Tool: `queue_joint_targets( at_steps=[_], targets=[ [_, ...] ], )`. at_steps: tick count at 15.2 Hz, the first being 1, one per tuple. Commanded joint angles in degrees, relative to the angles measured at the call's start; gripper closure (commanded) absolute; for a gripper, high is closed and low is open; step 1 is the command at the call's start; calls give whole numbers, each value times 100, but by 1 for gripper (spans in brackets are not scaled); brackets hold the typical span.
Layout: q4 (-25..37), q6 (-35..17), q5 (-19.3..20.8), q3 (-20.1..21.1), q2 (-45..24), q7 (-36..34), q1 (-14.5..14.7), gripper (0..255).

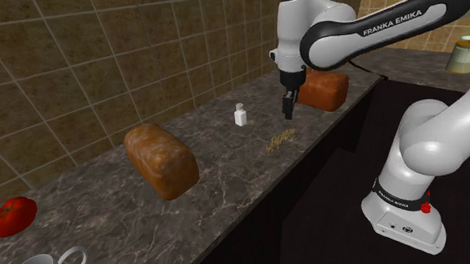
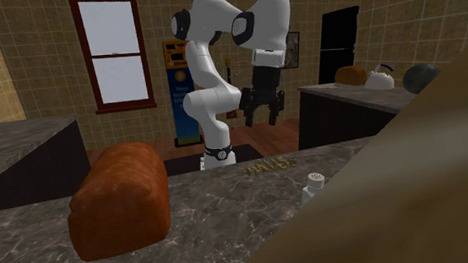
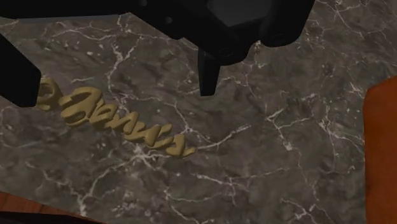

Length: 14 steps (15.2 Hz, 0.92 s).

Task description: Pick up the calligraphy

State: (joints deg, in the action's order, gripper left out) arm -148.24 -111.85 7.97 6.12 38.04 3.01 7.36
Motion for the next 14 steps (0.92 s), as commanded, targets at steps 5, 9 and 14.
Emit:
queue_joint_targets(
  at_steps=[5, 9, 14],
  targets=[
    [-673, -1580, 355, 232, -619, 488, 359, 0],
    [-864, -2077, 496, 308, -880, 493, 381, 0],
    [-1081, -2607, 649, 380, -1208, 301, 287, 0]
  ],
)
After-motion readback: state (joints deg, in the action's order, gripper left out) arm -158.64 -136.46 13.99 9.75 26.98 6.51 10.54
